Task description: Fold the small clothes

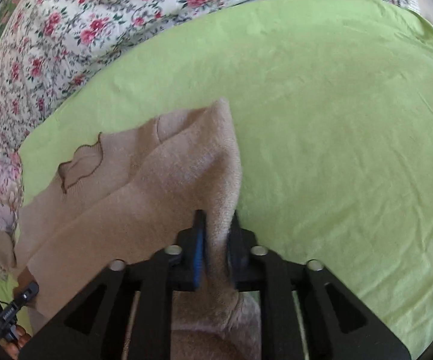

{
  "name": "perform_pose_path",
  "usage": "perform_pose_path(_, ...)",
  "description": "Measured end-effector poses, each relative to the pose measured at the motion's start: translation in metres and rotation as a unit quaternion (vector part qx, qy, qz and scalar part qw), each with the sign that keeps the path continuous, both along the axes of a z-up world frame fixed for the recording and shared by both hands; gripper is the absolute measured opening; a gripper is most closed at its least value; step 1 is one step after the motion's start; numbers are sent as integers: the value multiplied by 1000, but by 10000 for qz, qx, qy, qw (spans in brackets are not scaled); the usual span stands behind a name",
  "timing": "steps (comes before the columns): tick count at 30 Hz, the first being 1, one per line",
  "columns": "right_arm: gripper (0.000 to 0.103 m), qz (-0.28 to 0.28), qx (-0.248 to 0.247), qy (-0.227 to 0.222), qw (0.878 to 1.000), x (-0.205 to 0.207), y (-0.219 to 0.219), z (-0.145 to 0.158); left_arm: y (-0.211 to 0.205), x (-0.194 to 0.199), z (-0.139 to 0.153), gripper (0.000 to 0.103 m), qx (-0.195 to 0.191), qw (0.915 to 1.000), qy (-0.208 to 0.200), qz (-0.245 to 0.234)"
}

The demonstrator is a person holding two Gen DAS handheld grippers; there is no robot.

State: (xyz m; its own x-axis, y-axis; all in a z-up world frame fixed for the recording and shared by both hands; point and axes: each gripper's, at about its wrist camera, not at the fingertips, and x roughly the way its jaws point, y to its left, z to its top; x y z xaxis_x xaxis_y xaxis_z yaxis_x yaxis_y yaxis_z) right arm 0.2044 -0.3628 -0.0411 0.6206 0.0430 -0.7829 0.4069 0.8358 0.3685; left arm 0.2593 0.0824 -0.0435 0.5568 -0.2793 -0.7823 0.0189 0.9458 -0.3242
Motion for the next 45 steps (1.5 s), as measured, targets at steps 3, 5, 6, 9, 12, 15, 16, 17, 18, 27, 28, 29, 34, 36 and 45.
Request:
perform_pose_path(3,39,-28,211,-291,9994,-22,6,14,19,-14,9,25,-42,9998,-65,173)
perform_pose_path(5,46,-28,256,-535,9982,-39,19,25,36,-25,13,28,-93,9993,-79,365)
perform_pose_path(6,49,20,319,-630,9975,-47,25,28,43,-30,14,33,-96,9989,-79,452)
perform_pose_path(9,51,356,629,-775,9944,-64,50,31,72,-44,17,49,-97,9966,-67,820)
perform_pose_path(12,51,762,854,-694,9910,-76,80,26,104,-55,20,56,-118,9921,-70,1248)
perform_pose_path(15,51,1127,958,-594,9872,-80,107,21,137,-59,25,61,-164,9860,-61,1660)
perform_pose_path(16,51,1205,976,-566,9863,-83,113,20,148,-59,27,63,-155,9839,-64,1782)
perform_pose_path(17,51,1286,1003,-547,9851,-85,120,18,158,-58,29,67,-133,9814,-74,1911)
perform_pose_path(18,51,1359,1017,-529,9841,-86,126,17,170,-58,31,70,-112,9784,-91,2061)
perform_pose_path(27,51,1551,1139,-394,9805,-95,152,9,255,-39,43,74,-71,9491,-211,3141)
perform_pose_path(28,51,1558,1153,-364,9804,-95,154,7,261,-34,47,75,-32,9462,-233,3227)
perform_pose_path(29,51,1562,1158,-345,9803,-96,155,6,269,-29,50,76,6,9436,-271,3301)
perform_pose_path(34,51,1708,1180,-245,9779,-96,165,4,306,2,65,79,250,9258,-404,3751)
perform_pose_path(36,51,1741,1186,-254,9772,-97,167,4,314,9,69,43,382,9224,-497,3811)
perform_pose_path(45,51,1666,1167,-281,9787,-108,160,1,237,2,121,3,748,9497,-1436,2680)
